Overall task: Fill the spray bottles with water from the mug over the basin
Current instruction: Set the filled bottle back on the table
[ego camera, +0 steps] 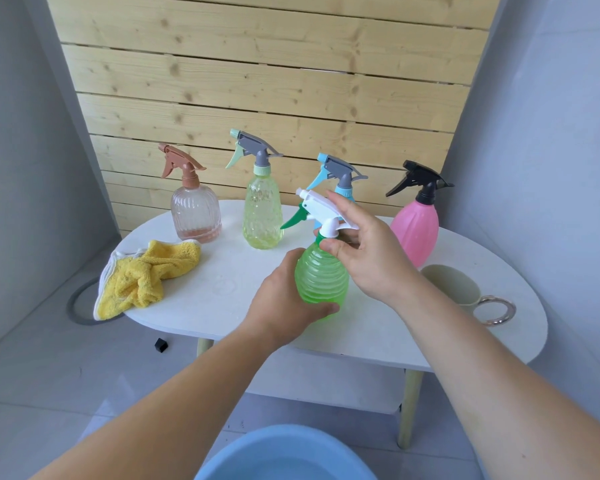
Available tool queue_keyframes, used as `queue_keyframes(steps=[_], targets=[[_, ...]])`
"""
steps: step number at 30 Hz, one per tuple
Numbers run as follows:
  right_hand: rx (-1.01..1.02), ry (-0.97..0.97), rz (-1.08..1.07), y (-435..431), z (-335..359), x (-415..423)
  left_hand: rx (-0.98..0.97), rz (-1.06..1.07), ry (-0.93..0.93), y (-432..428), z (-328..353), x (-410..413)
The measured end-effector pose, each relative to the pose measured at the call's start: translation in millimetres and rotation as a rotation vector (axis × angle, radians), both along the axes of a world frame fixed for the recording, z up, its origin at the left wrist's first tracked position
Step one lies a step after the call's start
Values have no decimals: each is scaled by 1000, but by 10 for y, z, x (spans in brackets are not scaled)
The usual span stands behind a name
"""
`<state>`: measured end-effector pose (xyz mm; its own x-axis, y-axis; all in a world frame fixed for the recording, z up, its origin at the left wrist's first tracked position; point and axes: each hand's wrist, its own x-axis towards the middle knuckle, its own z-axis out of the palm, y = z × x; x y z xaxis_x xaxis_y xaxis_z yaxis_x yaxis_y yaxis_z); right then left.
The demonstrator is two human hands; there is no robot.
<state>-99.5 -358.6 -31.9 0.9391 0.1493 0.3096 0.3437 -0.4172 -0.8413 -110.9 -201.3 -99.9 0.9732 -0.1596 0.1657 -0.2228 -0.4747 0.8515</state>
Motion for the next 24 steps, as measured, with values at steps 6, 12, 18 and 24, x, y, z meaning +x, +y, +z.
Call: queue_keyframes(steps=[6, 12, 18, 24], targets=[[-69, 172, -130, -131, -99, -65, -28, -135, 95, 104, -1, 43], [-188, 355, -84, -213, -197, -198, -97, -120, 98, 138, -24, 89], [-146, 273, -82, -142, -184, -299, -102, -87, 55, 107, 122, 36], [-7, 125, -132, -319, 232, -364, -118, -83, -51, -128, 706, -60]])
